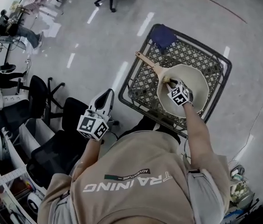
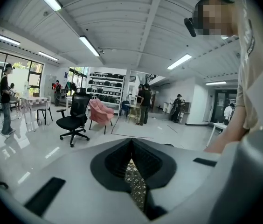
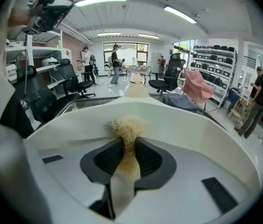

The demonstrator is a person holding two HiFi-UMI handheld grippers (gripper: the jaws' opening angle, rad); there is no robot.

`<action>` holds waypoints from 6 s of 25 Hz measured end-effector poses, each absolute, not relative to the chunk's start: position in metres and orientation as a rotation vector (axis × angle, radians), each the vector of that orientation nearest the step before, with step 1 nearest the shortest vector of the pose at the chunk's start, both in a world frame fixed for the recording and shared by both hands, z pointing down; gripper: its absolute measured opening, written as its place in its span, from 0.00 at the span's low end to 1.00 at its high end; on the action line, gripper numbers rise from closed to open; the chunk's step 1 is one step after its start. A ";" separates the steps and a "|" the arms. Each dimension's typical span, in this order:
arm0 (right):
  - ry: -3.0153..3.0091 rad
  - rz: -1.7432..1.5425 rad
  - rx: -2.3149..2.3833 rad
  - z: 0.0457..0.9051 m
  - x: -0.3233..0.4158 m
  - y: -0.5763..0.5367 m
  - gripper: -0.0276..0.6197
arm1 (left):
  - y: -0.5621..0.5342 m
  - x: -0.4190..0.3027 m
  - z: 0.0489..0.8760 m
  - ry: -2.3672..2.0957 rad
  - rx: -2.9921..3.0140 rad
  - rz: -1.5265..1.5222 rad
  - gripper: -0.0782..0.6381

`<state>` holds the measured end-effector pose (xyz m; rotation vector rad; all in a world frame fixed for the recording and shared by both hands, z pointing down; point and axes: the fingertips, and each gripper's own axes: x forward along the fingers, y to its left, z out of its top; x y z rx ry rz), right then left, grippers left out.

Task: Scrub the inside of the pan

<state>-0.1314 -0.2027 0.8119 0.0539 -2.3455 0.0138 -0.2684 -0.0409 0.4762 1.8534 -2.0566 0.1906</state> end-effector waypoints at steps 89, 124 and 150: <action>-2.031 1.102 0.634 0.824 -0.105 -0.219 0.18 | -0.100 -0.210 0.488 -1.743 2.155 0.138 0.13; -1.851 0.868 0.574 0.840 -0.092 -0.177 0.18 | -0.078 -0.244 0.498 -1.807 2.048 0.014 0.13; -1.773 0.892 0.454 0.823 -0.074 -0.145 0.18 | -0.070 -0.244 0.489 -1.833 2.046 -0.131 0.13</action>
